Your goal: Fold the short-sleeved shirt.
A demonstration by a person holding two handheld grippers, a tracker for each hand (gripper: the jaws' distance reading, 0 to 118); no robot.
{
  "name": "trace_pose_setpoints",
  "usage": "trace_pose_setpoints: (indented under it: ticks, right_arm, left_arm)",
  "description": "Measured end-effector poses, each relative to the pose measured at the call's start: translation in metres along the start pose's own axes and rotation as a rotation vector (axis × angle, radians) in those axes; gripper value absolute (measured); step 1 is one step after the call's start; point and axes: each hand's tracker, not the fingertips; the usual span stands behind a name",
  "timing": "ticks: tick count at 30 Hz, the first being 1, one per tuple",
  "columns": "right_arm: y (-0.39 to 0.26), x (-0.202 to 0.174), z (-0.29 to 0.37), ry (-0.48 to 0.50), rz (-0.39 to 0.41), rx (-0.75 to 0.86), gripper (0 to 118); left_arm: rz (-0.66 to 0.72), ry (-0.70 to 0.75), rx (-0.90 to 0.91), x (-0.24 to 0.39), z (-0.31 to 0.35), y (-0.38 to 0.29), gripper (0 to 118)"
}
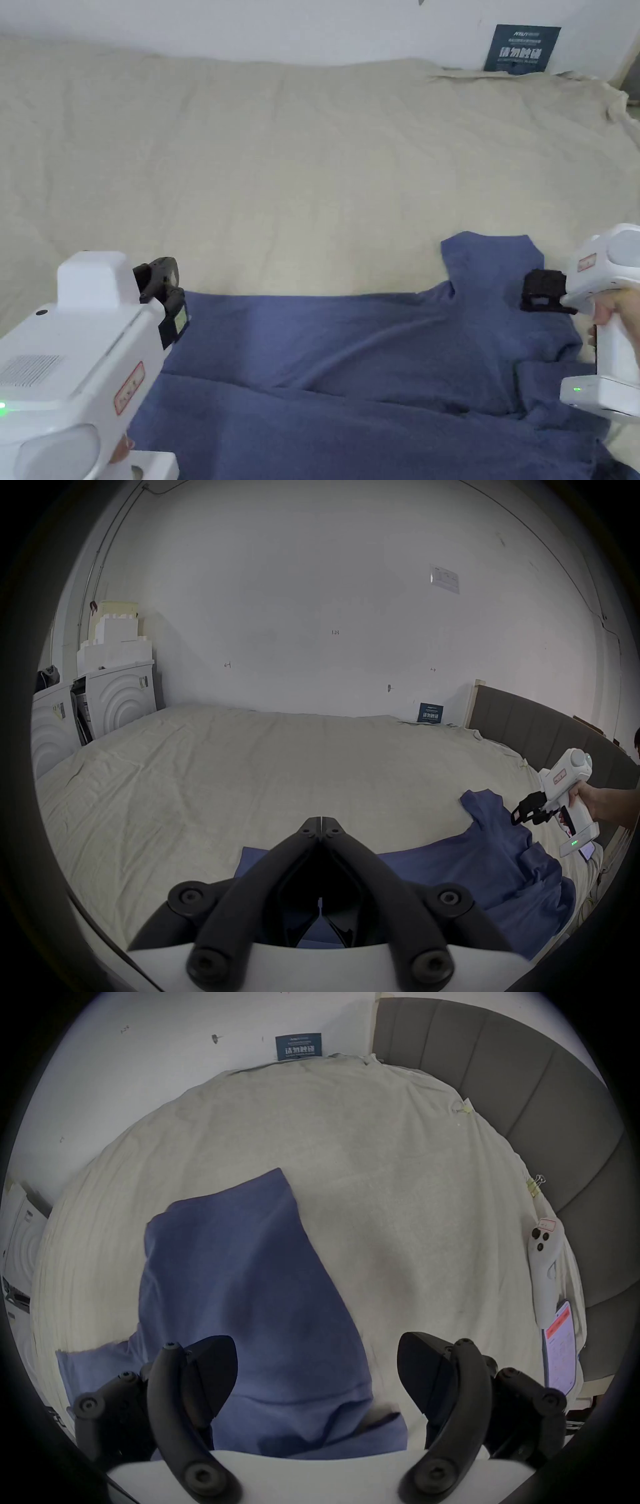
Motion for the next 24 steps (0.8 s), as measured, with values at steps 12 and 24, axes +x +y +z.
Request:
trace_pose_setpoints:
  ticks: [12,24]
  right_arm:
    - [0.008,0.003,-0.009,-0.002,0.030,-0.032,1]
    - [0.006,0.009,0.029,0.055,0.068,0.052,1]
  left_arm:
    - [0.003,0.006,-0.029,0.001,-0.015,-0.002,0]
    - [0.138,-0.059,-0.294,-0.051,-0.084,0.041,118]
